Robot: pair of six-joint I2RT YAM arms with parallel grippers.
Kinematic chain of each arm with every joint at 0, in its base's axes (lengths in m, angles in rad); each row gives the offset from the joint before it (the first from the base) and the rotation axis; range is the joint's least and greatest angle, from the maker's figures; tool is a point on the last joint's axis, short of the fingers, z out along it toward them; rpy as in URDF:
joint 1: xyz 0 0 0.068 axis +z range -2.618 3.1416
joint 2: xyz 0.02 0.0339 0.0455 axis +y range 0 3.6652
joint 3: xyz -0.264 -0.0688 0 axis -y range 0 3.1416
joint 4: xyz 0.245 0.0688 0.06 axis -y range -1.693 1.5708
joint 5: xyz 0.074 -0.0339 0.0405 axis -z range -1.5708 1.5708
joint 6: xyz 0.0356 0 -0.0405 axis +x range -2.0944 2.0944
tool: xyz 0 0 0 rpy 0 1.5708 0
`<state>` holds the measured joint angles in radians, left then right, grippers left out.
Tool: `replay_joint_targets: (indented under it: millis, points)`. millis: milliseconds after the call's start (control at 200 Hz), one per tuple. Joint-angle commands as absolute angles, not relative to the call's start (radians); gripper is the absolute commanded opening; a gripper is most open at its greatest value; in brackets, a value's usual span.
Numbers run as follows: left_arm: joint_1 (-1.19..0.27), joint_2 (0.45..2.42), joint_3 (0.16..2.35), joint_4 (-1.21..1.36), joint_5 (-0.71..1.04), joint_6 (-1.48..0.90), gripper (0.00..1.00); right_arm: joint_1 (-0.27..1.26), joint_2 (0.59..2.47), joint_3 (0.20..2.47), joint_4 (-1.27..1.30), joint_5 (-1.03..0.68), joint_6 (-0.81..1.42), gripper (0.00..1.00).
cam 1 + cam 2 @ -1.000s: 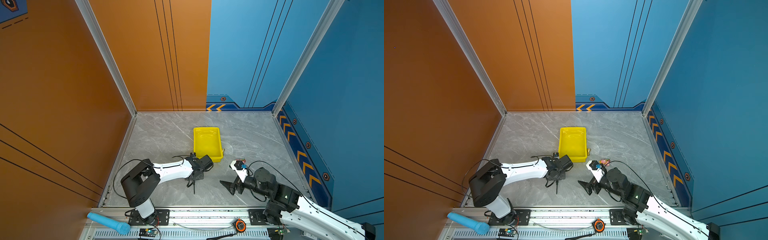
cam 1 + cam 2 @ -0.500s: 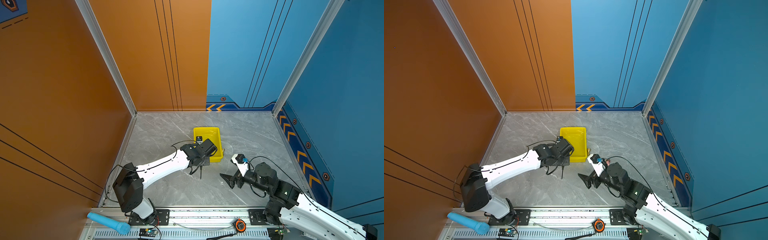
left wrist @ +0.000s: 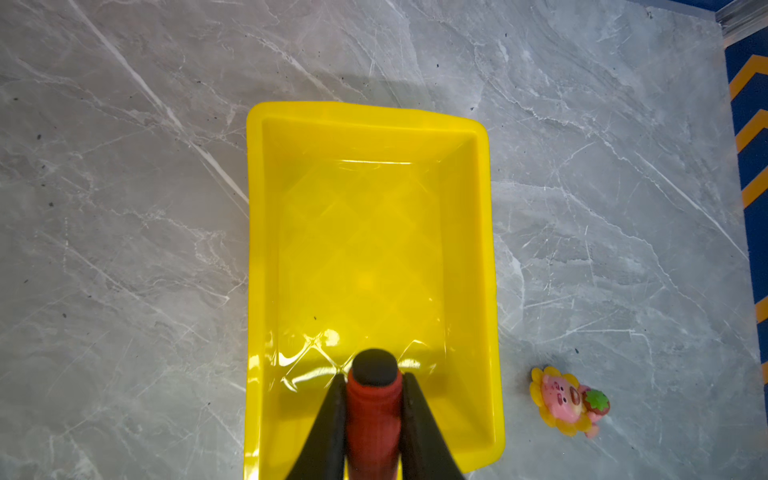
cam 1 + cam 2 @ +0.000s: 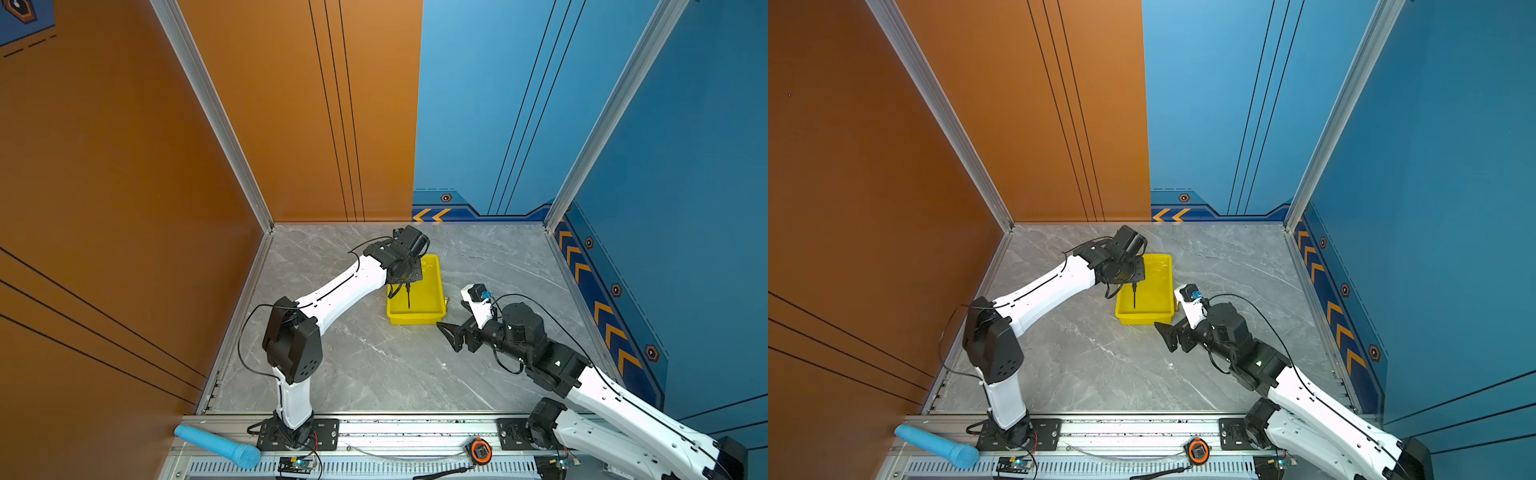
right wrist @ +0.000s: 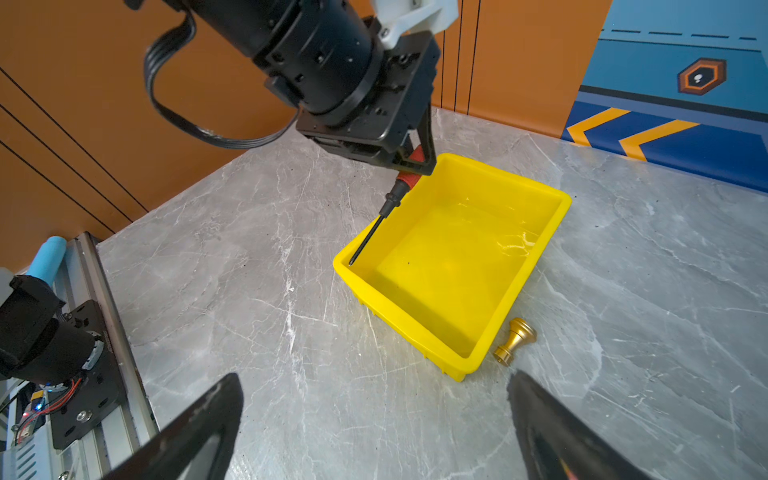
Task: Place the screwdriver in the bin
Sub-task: 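Lift the screwdriver with the left gripper and carry it over the yellow bin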
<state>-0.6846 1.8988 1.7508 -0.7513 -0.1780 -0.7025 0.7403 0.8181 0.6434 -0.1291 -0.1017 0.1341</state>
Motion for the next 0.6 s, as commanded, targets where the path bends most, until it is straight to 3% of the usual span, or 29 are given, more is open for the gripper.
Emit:
replay_joint_targets:
  millis: [0,366,596]
  points:
    - [-0.666,1.974,1.848,-0.769,-0.14,-0.675,0.04,0.722,0.86,0.687,-0.096,-0.112,0.114,1.0]
    - [-0.623,2.214,2.032,-0.77,-0.134,-0.719,0.02,0.645,0.954,0.718,-0.066,-0.1,0.129,1.0]
    - [-0.63,2.257,2.039,-0.772,-0.125,-0.719,0.02,0.622,0.964,0.713,-0.058,-0.092,0.137,1.0]
